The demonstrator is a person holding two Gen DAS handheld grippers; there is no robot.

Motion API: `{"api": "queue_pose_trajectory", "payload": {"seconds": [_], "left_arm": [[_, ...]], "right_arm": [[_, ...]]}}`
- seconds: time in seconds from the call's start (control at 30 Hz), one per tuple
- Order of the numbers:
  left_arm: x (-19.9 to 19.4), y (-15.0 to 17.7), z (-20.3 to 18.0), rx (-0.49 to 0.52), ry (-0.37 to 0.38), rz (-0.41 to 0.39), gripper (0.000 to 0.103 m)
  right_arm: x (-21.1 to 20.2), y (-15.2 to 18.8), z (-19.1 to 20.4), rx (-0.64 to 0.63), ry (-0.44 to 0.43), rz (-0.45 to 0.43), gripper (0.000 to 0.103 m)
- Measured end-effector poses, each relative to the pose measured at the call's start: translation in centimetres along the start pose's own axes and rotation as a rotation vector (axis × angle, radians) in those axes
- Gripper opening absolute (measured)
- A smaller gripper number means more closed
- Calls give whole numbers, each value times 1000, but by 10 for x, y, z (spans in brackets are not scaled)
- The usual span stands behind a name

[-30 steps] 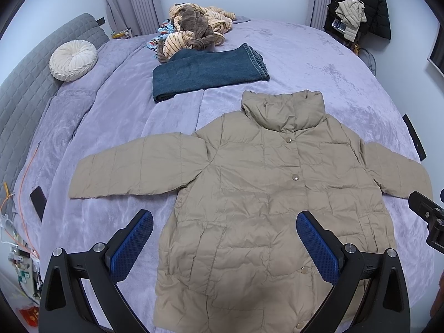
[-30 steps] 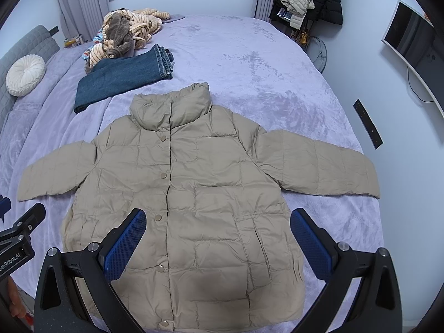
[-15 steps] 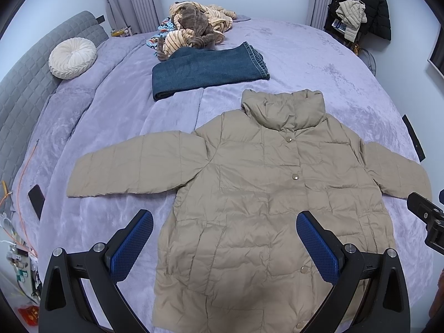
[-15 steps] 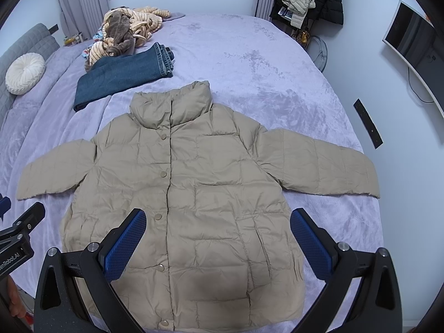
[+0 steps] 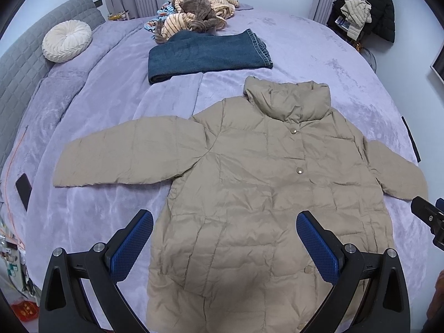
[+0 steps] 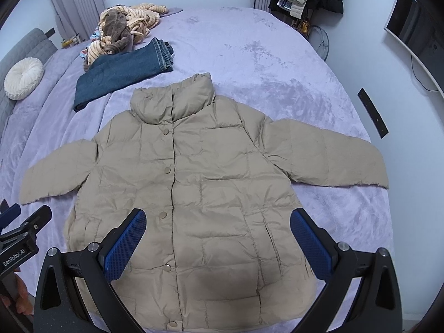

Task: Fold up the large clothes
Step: 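Move the left tool to the sleeve nearest it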

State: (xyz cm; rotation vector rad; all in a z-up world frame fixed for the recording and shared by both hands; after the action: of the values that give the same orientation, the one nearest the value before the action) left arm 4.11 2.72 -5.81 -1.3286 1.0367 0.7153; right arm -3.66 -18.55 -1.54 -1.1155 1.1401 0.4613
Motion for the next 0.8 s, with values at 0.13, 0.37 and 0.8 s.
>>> {"api": "queue_pose_trajectory", "payload": {"seconds": [0.13, 0.37, 0.8], "left_arm": [[18, 3, 27, -58, 21, 8, 103], [65, 14, 102, -231, 148, 30, 103], [185, 11, 284, -655, 313, -73, 103]], "right_arm": [[17, -2, 11, 11, -3, 21, 103], [50, -1, 49, 35, -118, 14, 103], [149, 35, 173, -72, -296, 203, 103]]}}
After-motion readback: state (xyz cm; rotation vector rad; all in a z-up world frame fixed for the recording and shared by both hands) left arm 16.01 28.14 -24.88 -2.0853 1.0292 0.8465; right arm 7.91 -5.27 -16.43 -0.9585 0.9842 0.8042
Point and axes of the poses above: each gripper's, at about its wrist camera, not at the fingertips, and x roughly the way its jaws point, z to its left, y to its underside, the point moved 5 cm from there along x, roughly the way its jaws point, and after that the axes turned 3 degrees about y, right-handed, at the moved point
